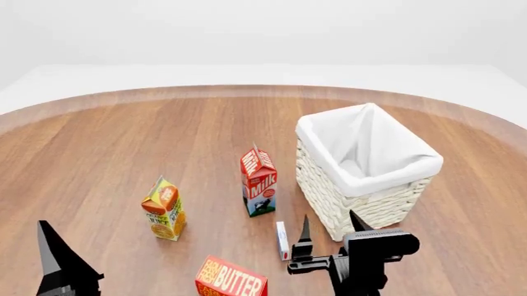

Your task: Pick up the cream cheese box and the butter, and put them in the basket.

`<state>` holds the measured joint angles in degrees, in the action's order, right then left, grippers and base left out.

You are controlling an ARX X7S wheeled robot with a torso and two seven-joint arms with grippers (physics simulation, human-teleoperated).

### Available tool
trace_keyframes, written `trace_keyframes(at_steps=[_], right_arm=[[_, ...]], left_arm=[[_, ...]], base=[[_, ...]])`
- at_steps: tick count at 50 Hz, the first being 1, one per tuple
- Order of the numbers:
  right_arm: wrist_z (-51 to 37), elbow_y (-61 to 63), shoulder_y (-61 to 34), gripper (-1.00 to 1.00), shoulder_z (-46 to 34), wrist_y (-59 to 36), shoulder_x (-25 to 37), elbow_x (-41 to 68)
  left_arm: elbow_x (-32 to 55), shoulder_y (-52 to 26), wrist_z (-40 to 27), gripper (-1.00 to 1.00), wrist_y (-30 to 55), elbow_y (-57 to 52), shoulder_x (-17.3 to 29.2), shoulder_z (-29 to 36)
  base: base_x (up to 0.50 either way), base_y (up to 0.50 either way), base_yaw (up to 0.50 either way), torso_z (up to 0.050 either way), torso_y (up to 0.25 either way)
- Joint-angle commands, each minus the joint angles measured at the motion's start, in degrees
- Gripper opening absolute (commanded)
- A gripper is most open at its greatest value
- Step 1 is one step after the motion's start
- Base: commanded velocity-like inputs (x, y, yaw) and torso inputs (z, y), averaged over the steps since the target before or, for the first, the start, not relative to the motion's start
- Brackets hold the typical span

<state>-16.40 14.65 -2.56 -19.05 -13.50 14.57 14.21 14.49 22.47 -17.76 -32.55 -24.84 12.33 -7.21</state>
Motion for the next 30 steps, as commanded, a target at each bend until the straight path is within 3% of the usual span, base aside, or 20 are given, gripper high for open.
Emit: trace_keyframes(at_steps=[1,30], right_arm=[[-2.2,8.6,-1.7,1.00,-3.2,-10.0,1.2,-1.1],[-5.1,17.1,-16.4,1.00,-3.1,-34.8,-0.6,2.9]], left_arm=[[-0.3,-0.4,-0.3,1.00,-0.1,0.5,0.0,0.4],[-0.4,-0.9,-1.2,1.00,0.0,0.8,0.7,0.9]], base=[[0.00,0.00,0.00,0.000,0.000],[0.00,0.00,0.00,0.000,0.000]])
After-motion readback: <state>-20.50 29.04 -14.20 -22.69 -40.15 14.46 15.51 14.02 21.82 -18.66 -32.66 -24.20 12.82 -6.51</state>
